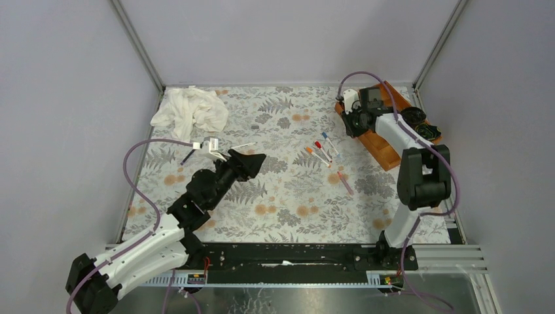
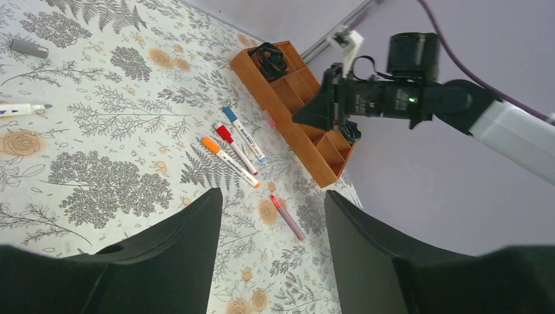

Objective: Insert the pens into the pen caps
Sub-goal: Pick up the pen cap at the corner of the board.

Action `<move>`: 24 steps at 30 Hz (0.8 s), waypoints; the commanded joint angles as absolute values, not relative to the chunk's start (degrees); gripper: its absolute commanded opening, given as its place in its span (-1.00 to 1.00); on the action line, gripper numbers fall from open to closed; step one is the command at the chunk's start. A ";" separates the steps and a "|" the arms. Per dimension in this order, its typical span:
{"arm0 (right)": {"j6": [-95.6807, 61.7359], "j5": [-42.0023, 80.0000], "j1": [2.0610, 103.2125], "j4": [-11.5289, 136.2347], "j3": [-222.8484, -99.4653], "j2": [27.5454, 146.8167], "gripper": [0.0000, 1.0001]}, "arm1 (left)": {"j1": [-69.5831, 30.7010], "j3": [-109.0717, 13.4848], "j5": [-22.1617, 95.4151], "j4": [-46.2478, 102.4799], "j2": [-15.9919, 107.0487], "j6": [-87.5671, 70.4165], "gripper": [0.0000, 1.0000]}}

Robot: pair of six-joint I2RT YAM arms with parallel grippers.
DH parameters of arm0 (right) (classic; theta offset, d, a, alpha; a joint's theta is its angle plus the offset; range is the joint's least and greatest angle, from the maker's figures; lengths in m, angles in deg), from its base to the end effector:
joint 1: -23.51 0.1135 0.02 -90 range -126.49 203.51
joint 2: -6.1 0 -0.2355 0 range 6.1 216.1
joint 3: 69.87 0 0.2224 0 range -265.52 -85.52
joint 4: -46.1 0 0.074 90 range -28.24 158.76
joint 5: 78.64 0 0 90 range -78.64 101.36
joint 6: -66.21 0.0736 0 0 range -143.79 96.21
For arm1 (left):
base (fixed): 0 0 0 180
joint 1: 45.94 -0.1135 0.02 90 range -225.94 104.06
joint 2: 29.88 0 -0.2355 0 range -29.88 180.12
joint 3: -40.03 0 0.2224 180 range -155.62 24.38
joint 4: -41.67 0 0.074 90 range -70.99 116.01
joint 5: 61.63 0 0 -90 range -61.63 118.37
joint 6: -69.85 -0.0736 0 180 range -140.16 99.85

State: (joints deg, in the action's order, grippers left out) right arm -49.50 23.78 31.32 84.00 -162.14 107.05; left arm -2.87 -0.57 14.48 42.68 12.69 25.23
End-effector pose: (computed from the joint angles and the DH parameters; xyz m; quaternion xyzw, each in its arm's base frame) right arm 0.3791 0.0680 0.2052 -0.3047 0.8728 0.0421 0.3789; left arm 0.1686 -0.1334 0.2627 -0.0990 0.7059 -0.4237 0.5589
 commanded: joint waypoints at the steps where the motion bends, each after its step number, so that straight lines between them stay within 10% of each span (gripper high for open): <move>1: -50.04 16.89 31.33 84.03 -167.34 113.52 -0.50 | -2.88 0.82 15.18 43.13 10.73 22.13 0.41; 24: -48.84 7.41 32.46 81.07 -172.21 125.40 -0.37 | -2.90 2.84 14.21 42.60 8.65 21.74 0.61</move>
State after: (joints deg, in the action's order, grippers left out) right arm -49.41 9.88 31.67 82.18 -170.43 124.51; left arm -2.87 1.94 15.04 42.59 9.67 22.91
